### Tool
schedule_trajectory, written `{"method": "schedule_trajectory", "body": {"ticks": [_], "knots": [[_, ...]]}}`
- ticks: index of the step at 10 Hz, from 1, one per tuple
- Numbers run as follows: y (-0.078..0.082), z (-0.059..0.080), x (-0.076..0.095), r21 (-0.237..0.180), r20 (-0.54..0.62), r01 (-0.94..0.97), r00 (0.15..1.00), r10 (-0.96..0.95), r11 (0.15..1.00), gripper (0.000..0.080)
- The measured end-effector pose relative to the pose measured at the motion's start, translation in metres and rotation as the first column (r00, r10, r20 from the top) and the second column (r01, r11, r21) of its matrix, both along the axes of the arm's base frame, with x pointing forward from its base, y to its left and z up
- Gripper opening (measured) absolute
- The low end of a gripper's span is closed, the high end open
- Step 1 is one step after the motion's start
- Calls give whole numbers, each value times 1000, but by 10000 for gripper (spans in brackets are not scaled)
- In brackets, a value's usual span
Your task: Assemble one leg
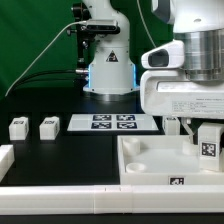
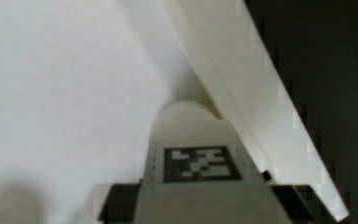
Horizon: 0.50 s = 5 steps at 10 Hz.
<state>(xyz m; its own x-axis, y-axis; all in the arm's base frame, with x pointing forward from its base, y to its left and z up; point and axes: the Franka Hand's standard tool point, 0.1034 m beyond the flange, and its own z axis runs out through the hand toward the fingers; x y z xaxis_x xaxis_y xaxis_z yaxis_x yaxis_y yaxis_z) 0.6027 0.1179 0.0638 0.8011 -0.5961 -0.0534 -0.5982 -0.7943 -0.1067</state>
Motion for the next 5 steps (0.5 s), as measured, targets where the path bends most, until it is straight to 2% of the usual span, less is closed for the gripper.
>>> {"method": "schedule_trajectory", "body": {"ticks": [2, 3, 5], "knots": [[2, -1, -1, -4, -26, 228, 973, -228, 974, 291], [3, -2, -1, 4, -46, 368, 929, -367, 930, 291], [4, -2, -1, -1, -63, 491, 869, -490, 871, 291]]}}
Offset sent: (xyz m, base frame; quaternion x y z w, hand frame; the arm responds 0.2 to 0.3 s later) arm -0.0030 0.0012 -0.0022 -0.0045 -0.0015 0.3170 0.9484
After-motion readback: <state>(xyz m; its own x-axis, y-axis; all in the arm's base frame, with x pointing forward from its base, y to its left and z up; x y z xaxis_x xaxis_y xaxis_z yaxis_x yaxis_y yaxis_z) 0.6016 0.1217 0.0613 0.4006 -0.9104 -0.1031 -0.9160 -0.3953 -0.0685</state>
